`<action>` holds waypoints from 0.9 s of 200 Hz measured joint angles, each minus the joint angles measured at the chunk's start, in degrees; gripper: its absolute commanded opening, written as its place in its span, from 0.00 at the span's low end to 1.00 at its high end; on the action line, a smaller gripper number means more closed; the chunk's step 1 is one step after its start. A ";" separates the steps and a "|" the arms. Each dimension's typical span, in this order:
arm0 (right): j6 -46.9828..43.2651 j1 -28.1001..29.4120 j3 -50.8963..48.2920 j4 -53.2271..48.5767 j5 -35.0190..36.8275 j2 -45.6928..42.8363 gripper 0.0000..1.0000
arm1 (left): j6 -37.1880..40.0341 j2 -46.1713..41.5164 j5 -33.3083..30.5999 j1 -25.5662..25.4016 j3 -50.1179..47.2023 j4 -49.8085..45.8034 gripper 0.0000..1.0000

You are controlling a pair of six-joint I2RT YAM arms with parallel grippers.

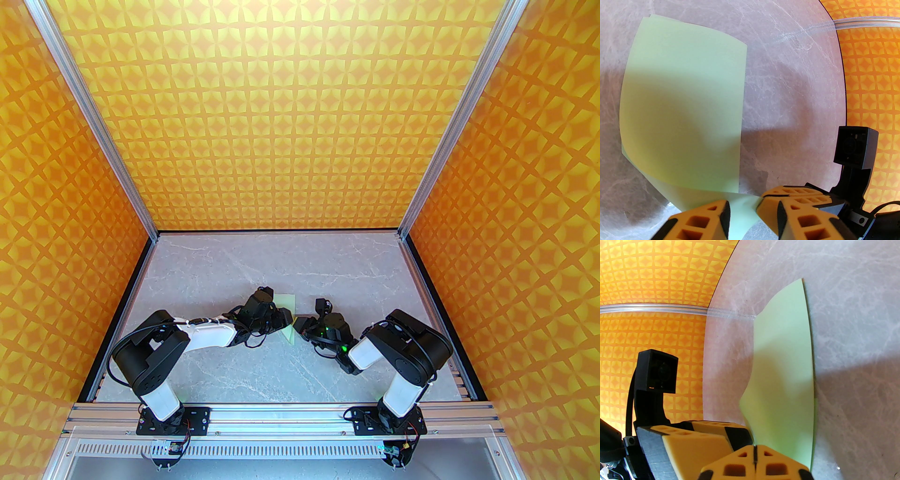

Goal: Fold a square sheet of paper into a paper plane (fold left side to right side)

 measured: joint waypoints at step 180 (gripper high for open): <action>-13.14 -3.54 11.45 -28.41 -9.05 -2.60 0.00 | 4.94 -3.65 6.36 0.85 -4.37 -2.56 0.08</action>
